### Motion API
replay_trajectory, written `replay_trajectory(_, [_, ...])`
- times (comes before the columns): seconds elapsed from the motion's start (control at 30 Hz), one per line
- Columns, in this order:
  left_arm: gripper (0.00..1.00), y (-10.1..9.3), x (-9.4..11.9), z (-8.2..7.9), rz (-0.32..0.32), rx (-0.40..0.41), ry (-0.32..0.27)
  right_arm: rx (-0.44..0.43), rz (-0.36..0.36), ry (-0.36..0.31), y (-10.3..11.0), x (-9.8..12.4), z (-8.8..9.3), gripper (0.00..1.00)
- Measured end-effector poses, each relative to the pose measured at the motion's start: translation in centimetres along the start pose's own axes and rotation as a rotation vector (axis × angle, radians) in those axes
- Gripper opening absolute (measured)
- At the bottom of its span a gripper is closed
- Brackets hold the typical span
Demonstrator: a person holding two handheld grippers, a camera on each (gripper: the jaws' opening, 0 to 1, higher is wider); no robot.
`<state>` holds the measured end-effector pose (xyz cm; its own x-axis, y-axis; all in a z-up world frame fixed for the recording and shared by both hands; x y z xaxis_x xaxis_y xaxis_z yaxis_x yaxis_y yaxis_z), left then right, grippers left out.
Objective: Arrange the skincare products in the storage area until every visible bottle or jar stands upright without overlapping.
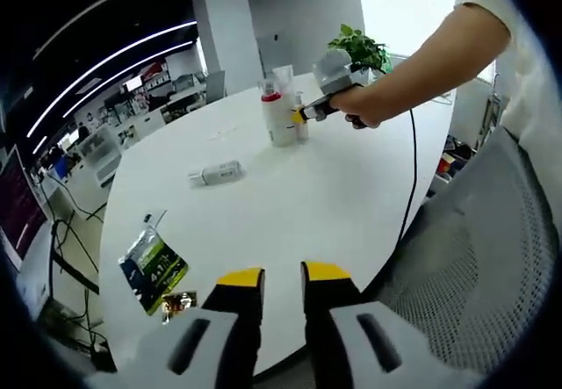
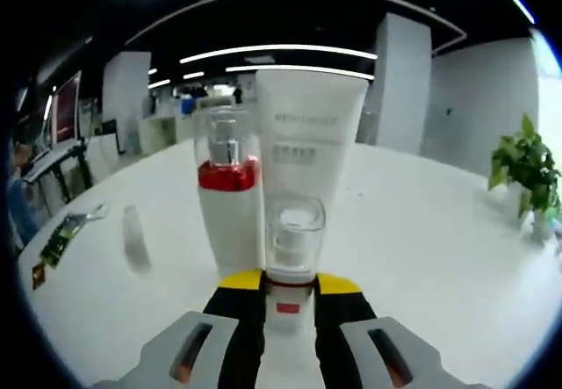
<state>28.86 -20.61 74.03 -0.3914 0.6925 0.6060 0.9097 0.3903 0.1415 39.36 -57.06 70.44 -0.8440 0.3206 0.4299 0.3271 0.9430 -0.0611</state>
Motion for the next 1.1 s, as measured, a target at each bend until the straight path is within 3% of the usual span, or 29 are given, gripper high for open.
replay_trajectory(0.2, [0.13, 0.0, 0.0, 0.0, 0.000, -0.003, 0.001, -0.022, -0.016, -0.007, 0.1, 0.2, 0.0, 0.21])
replay_trajectory(0.47, [0.12, 0.1, 0.1, 0.0, -0.007, -0.008, -0.001, -0.048, -0.043, 0.025, 0.8, 1.8, 1.4, 0.22])
replay_trajectory(0.57, [0.12, 0.1, 0.0, 0.0, -0.007, -0.012, 0.002, -0.038, -0.067, 0.048, 2.8, 3.6, 2.1, 0.21])
replay_trajectory(0.63, [0.12, 0.0, 0.0, 0.1, -0.003, -0.013, 0.006, 0.028, -0.175, 0.014, 6.5, 4.3, 2.0, 0.20])
replay_trajectory(0.7, [0.12, -0.2, -0.1, 0.2, 0.002, -0.021, 0.011, 0.097, -0.265, 0.024, 9.5, 4.4, 2.2, 0.20])
replay_trajectory(0.8, [0.12, -0.4, -0.1, 0.3, 0.005, -0.034, 0.020, 0.129, -0.402, 0.056, 13.1, 3.5, 2.3, 0.20])
replay_trajectory(0.87, [0.11, -0.4, -0.1, 0.4, 0.005, -0.044, 0.030, 0.198, -0.457, 0.065, 14.6, 2.6, 1.9, 0.20])
replay_trajectory(1.1, [0.09, 0.0, 0.0, 0.8, -0.011, -0.043, 0.044, 0.288, -0.556, 0.127, 18.0, -1.0, 0.4, 0.30])
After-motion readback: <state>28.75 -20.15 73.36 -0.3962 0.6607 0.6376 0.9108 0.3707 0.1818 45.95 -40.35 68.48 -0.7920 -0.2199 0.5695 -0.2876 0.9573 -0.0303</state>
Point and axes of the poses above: the point that each gripper's makers call its tool centre point, and the gripper's own axes: x roughly backward along the fingers, y roughly to its left, z roughly out of its underside, the point moved 1 cm from there along x, roughly backward along the fingers, and after that the axes turned 1 degree about -y, right-handed, at the moved point
